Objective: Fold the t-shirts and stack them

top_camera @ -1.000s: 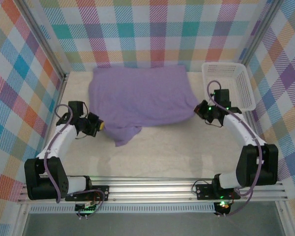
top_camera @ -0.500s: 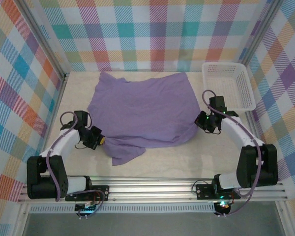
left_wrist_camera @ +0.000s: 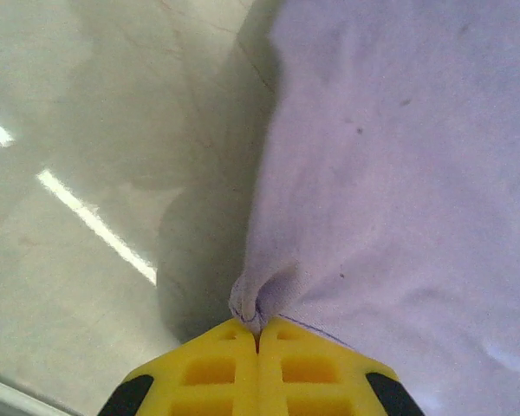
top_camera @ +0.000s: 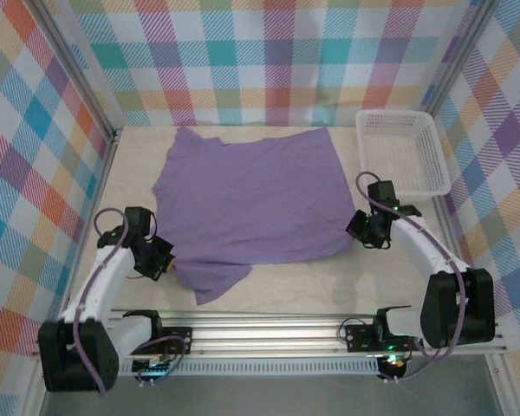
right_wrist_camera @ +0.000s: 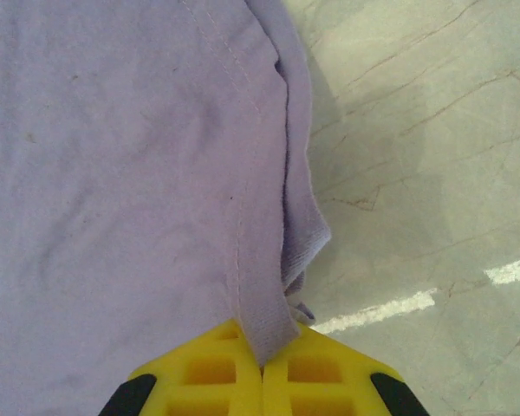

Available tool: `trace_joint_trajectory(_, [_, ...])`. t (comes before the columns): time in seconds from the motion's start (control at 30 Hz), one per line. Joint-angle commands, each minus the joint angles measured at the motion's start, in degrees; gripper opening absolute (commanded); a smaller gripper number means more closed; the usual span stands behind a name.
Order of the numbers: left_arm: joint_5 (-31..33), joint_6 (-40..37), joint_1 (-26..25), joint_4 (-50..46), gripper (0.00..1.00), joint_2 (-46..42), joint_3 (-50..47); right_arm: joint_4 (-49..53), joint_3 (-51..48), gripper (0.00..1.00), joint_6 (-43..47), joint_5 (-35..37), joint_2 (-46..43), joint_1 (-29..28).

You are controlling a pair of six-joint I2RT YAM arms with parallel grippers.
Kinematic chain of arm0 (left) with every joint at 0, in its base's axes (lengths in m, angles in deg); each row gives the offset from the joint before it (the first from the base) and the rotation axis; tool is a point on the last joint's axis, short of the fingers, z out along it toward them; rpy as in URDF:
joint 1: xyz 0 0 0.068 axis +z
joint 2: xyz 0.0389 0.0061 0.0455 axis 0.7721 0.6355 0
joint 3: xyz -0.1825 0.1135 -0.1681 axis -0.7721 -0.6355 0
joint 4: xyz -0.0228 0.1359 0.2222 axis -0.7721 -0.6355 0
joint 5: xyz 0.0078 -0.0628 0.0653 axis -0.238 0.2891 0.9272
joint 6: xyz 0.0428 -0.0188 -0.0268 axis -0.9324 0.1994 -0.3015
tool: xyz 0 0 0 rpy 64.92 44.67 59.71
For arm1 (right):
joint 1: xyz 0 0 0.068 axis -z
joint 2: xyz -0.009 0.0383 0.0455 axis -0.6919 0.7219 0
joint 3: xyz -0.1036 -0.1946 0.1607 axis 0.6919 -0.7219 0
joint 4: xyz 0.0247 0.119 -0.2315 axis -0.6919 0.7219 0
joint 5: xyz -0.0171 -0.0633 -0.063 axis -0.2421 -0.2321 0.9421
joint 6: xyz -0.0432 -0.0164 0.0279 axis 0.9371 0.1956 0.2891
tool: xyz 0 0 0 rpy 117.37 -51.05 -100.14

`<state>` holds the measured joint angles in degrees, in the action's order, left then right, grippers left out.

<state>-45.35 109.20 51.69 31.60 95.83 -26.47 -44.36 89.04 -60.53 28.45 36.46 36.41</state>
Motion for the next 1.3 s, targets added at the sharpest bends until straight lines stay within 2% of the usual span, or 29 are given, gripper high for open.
trace_joint_trajectory(0.0, [9.70, 5.40, -0.51, -12.67, 0.00, -10.09, 1.47, 1.55, 0.26, 0.00, 0.97, -2.31, 0.55, -1.11])
trace_joint_trajectory(0.1, [12.87, 7.73, -0.71, -15.72, 0.00, -10.67, 1.94, 1.52, 3.28, 0.00, 1.31, -2.21, 3.75, -5.25])
trace_joint_trajectory(0.2, [11.40, 9.85, -0.71, -9.78, 0.00, -10.73, 1.68, 2.59, 8.20, 0.00, 0.10, -1.42, 5.96, -8.09])
trace_joint_trajectory(0.27, [11.38, 10.28, -0.92, -8.60, 0.00, -8.63, 6.82, 2.30, 10.72, 0.00, -0.96, 1.55, 1.31, -9.01])
trace_joint_trajectory(0.4, [16.93, 6.51, -1.04, -8.42, 0.00, -10.97, 21.41, -1.59, 13.14, 0.00, 0.08, 3.18, -11.85, -9.16])
trace_joint_trajectory(0.47, [21.85, 3.64, -1.80, -10.76, 0.00, -10.95, 32.88, -2.34, 15.01, 0.00, 1.58, 0.23, -17.51, -9.21])
trace_joint_trajectory(0.53, [26.16, 1.26, -2.24, -9.13, 0.00, -11.94, 41.34, -5.03, 14.94, 0.00, 2.27, -4.03, -23.21, -9.18])
trace_joint_trajectory(0.7, [30.31, -1.70, -2.36, -0.39, 0.00, -13.13, 52.88, -8.38, 18.33, 0.00, 2.32, -6.68, -32.15, -9.21])
trace_joint_trajectory(0.8, [27.03, -2.57, -2.38, 3.05, 0.00, -9.58, 57.35, -6.72, 24.48, 0.00, 2.11, -7.51, -29.49, -9.19])
trace_joint_trajectory(0.93, [20.12, -1.64, -2.30, 1.87, 0.00, 0.39, 62.97, -6.59, 30.60, 0.00, 0.19, -8.33, -22.01, -9.17])
trace_joint_trajectory(1.03, [16.70, -2.40, -2.23, 1.44, 0.00, 9.59, 66.96, -7.18, 34.34, 0.00, 0.28, -8.44, -14.02, -9.17])
trace_joint_trajectory(1.13, [11.17, -2.58, -1.63, 5.93, 0.00, 18.11, 69.56, -10.87, 37.06, 0.00, 0.13, -9.33, -5.57, -8.84])
trace_joint_trajectory(1.27, [4.36, -1.90, 0.93, 10.76, 0.00, 31.26, 78.52, -14.83, 44.79, 0.00, -0.37, -10.72, 6.29, -5.15])
